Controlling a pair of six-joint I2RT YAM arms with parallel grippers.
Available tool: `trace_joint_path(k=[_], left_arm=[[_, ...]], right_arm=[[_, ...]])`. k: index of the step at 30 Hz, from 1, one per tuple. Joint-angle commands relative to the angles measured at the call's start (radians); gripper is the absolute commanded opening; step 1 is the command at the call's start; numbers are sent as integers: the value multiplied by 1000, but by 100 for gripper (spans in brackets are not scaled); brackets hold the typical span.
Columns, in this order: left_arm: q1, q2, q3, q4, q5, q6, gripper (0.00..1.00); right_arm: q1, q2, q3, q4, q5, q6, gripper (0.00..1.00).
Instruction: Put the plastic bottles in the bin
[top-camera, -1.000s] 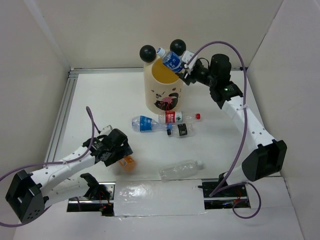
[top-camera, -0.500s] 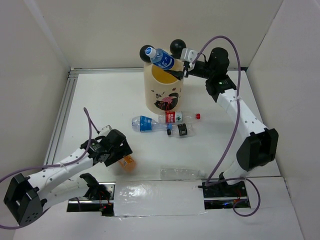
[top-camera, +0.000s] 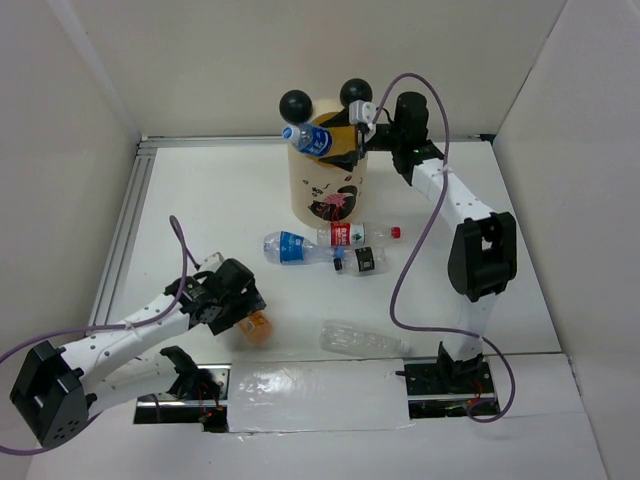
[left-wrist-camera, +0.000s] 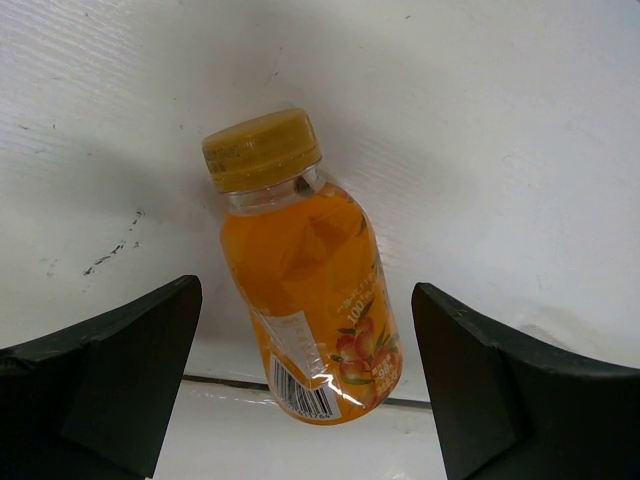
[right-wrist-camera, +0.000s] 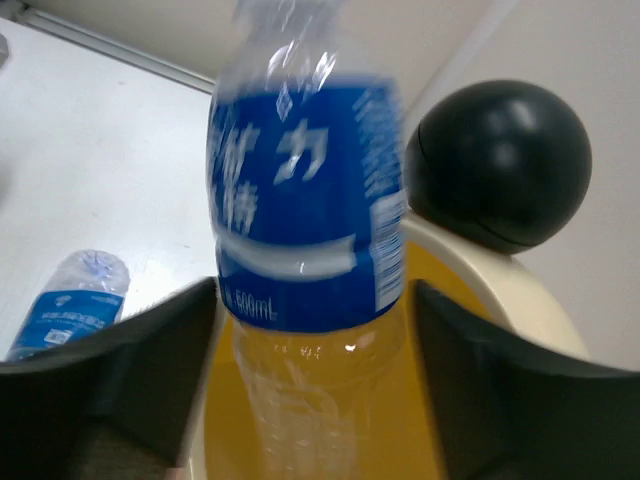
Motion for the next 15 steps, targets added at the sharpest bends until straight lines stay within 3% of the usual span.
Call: trace_joint_path(k=[1, 5, 8, 15], left_arm=[[-5, 31, 11, -24, 11, -33, 99], [-5, 61, 36, -74, 11, -67, 99], [-5, 85, 45, -75, 11, -76, 99], [-5, 174, 16, 16, 31, -76, 99]], right_arm=[[-8, -13, 107, -196, -112, -181, 100], [-18, -43, 170, -392, -136, -369, 100], [-18, -80, 182, -431, -101, -370, 100], [-44, -94, 350, -719, 0, -290, 100]])
